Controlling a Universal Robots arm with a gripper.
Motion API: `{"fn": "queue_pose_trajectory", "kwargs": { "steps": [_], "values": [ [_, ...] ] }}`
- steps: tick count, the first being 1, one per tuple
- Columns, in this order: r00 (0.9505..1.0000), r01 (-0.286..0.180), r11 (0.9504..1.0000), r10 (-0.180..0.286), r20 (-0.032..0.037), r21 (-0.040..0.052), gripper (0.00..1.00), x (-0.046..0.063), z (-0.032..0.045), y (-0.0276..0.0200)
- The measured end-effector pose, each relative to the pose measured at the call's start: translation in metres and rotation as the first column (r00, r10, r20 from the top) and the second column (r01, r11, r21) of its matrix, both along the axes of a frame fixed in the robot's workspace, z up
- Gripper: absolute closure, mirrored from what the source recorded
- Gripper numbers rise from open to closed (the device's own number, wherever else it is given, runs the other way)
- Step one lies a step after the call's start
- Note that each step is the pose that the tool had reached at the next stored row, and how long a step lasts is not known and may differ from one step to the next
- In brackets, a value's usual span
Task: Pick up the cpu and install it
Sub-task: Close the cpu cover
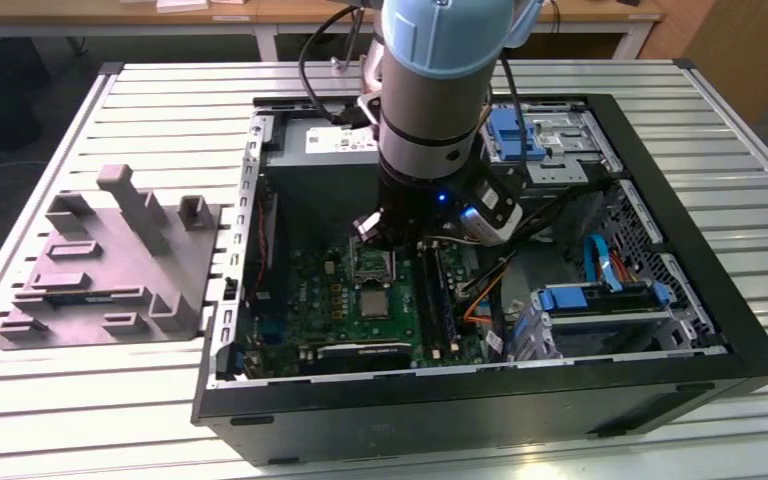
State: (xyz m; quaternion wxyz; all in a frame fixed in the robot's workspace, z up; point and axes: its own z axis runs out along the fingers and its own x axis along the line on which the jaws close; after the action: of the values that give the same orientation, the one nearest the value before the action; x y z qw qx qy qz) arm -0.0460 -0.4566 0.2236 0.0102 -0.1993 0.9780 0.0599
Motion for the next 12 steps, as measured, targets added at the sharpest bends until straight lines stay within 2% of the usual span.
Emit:
{"fn": "queue_pose_trajectory", "kwargs": {
  "steps": [12],
  "values": [
    [1.0,-0.006,1.0,0.006,-0.0001,0.0008,0.89,0.0,-0.0005,0.0]
  ]
}}
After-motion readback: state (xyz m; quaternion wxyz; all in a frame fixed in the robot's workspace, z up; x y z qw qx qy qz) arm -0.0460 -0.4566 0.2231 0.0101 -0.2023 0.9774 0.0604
